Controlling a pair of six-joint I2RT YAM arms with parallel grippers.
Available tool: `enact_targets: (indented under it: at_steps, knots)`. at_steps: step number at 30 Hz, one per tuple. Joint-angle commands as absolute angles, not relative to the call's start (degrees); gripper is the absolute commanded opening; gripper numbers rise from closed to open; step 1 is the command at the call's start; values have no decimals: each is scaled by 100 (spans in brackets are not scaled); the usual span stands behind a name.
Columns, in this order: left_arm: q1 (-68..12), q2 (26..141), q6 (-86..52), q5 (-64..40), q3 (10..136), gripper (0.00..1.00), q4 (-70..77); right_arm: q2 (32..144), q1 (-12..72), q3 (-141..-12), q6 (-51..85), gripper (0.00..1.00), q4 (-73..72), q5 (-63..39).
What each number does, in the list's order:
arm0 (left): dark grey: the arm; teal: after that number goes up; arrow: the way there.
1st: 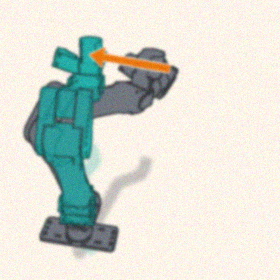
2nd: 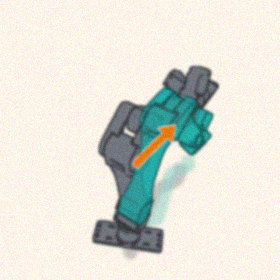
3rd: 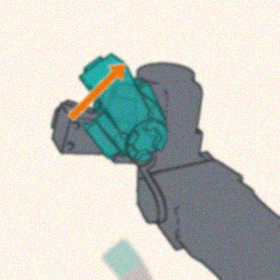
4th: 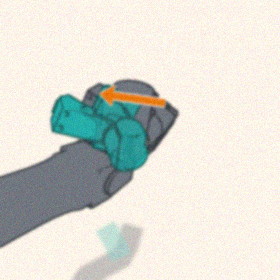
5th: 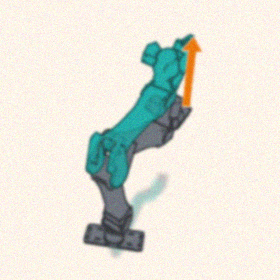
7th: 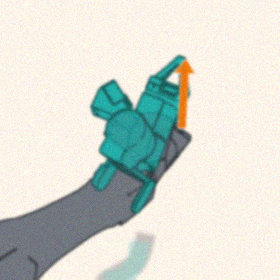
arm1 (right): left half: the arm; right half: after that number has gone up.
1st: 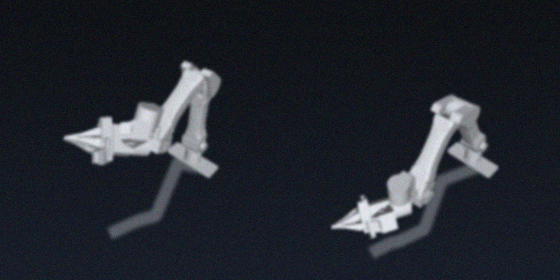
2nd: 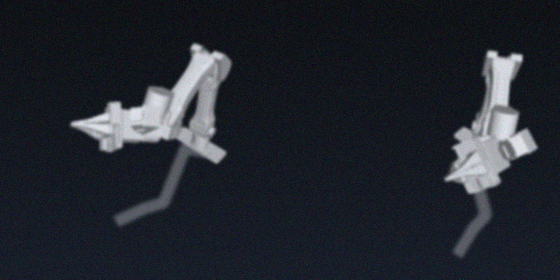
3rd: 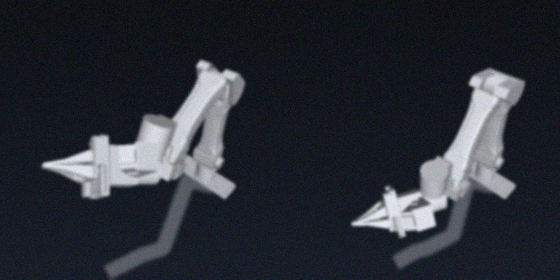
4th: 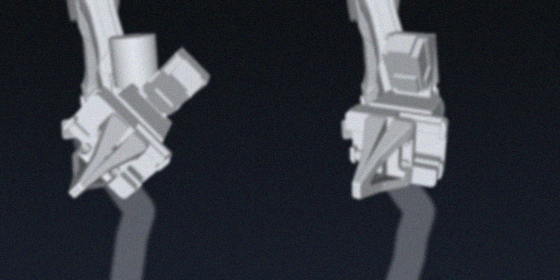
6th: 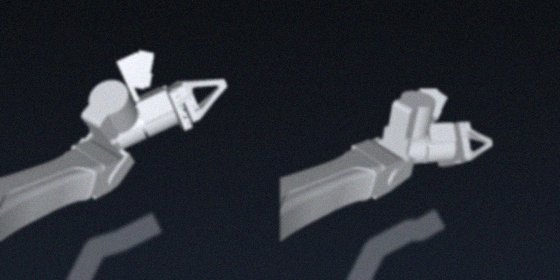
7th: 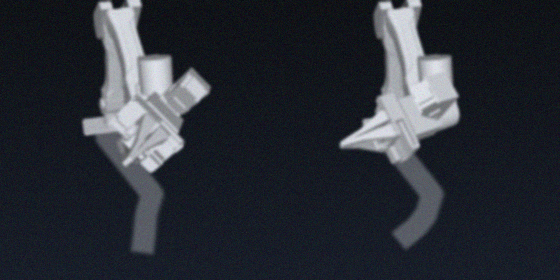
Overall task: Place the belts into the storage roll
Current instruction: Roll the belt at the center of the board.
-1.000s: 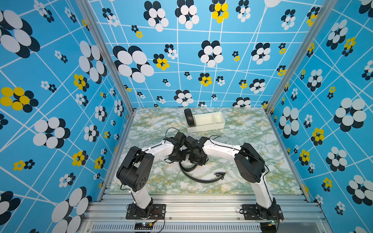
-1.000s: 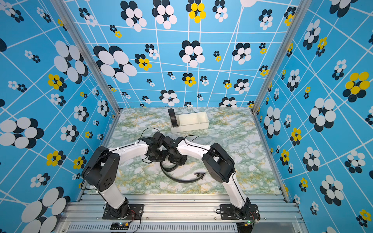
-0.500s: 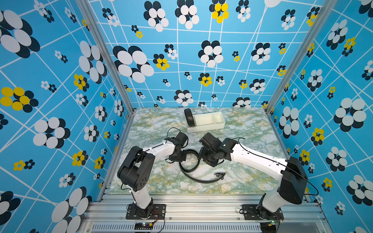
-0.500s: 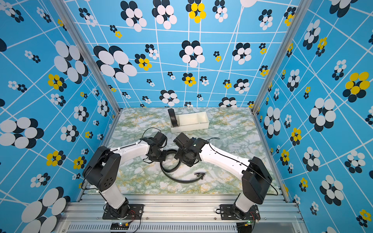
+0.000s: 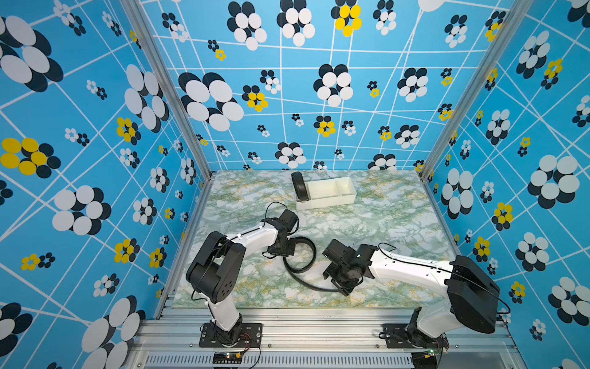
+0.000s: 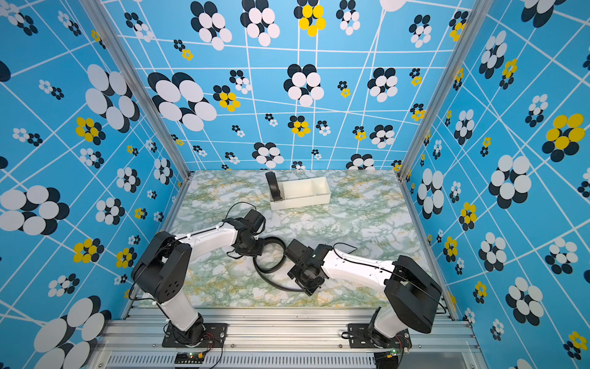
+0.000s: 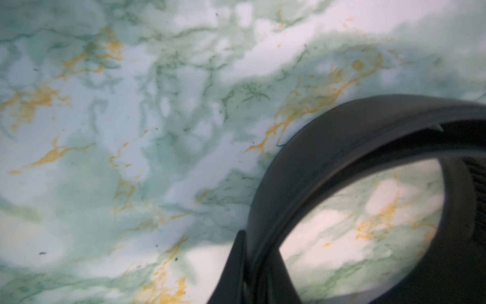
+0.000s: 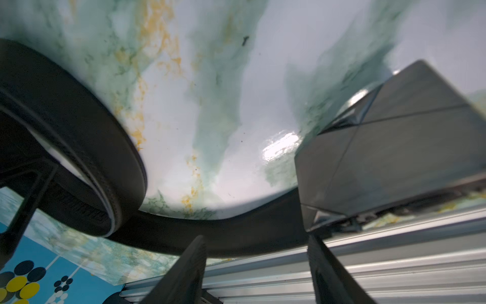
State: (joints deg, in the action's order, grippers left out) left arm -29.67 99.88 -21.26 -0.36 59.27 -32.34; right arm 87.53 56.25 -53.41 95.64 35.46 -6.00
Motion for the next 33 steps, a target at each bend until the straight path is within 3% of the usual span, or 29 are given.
enact_targets:
  at_steps: [1,6,15,25,29,33]
  knots:
    - [-2962,10102,-2000,286,5810,0,-3437,8677,5713,-5475,9535,63,3718,-82]
    - [-2970,10120,-1964,284,5829,0,-3427,8304,5675,-6354,9258,64,4784,338]
    - [-2971,10194,-1900,299,5886,0,-3472,7893,5998,-5118,10617,64,3836,-171]
    - [-2971,10183,-1824,341,5871,0,-3531,8380,6019,-4666,10756,63,3286,-176]
    - [-2971,10240,-1733,382,5950,0,-3614,8696,5841,-4484,10547,53,3081,-264]
    - [-2979,10306,-1566,465,6149,0,-3790,8637,5615,-4489,10147,15,3477,-101]
